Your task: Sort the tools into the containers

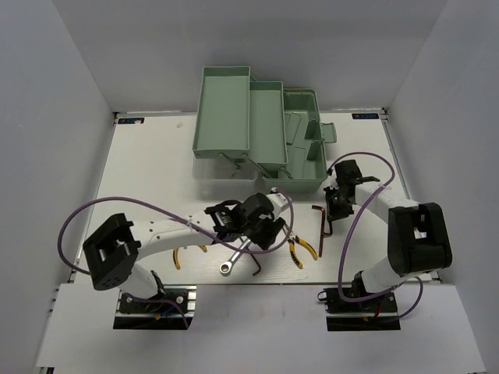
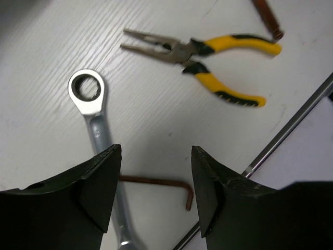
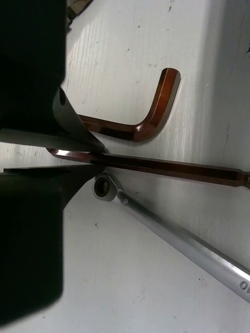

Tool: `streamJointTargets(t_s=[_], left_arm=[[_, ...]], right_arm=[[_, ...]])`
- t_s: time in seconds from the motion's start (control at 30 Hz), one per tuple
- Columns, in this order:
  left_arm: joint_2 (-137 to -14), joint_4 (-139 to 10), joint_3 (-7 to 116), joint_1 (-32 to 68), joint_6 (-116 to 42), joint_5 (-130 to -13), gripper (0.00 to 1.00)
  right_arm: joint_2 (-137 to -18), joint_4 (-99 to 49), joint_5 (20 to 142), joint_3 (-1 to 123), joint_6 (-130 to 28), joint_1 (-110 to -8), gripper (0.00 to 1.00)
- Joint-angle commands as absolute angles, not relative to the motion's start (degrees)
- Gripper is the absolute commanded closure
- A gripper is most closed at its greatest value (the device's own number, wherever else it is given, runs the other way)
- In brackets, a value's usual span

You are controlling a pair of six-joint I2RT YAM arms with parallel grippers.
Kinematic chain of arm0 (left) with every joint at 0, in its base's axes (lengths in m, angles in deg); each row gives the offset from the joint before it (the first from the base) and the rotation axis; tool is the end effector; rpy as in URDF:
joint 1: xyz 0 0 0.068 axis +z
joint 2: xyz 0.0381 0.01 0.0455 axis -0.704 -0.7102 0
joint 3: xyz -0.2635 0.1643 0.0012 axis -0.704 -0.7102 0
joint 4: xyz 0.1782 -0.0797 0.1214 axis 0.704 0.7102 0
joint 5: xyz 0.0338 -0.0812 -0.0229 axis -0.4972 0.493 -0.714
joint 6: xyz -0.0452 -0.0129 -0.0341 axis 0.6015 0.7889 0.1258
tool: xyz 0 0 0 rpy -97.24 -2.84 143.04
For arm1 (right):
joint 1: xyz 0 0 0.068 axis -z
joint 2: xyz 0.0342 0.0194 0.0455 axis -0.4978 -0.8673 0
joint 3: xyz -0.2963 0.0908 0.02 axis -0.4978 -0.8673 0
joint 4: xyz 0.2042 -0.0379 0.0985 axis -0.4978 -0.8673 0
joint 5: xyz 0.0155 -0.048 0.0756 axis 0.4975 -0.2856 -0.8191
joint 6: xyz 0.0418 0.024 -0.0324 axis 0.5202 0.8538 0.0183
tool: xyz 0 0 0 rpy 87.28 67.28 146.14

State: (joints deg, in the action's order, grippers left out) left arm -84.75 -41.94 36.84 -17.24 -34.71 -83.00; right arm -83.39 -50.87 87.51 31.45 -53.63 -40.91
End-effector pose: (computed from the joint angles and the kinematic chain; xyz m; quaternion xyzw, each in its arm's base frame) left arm 0.1336 -0.2458 0.2719 0.3721 0.8638 -0.1872 0.2835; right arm 0.2425 0.0478 0.2154 -0.0610 0.9794 0.0309 0.1901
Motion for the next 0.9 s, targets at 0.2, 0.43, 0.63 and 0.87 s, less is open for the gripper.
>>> streamJointTargets(t_s=[0.2,0.43,0.63,0.87], left_arm=[[-90.7,-50.7,45.8,-21.3,-31.9,-85.9,0.33],[-99.6,-52.7,52.1,-23.5,-31.9,-84.0,0.33],[-107.1,-52.1,59.7,-25.2,-31.9,-85.1,0.35],[-110.4,-55.1,60.7,-25.7,-29.0,-86.2,0.37]], right_arm=[[-84.8,-53.5,85.8,30.1,-54.6,-40.6,1.00],[-74.0,-58.2,83.1,31.8,-57.3,-40.3,1.00],[-66.5,-62.9,84.4,33.3,-61.2,-39.7,1.00],[-61.2,-60.8,86.1,38.0,-63.9,-38.4,1.00]])
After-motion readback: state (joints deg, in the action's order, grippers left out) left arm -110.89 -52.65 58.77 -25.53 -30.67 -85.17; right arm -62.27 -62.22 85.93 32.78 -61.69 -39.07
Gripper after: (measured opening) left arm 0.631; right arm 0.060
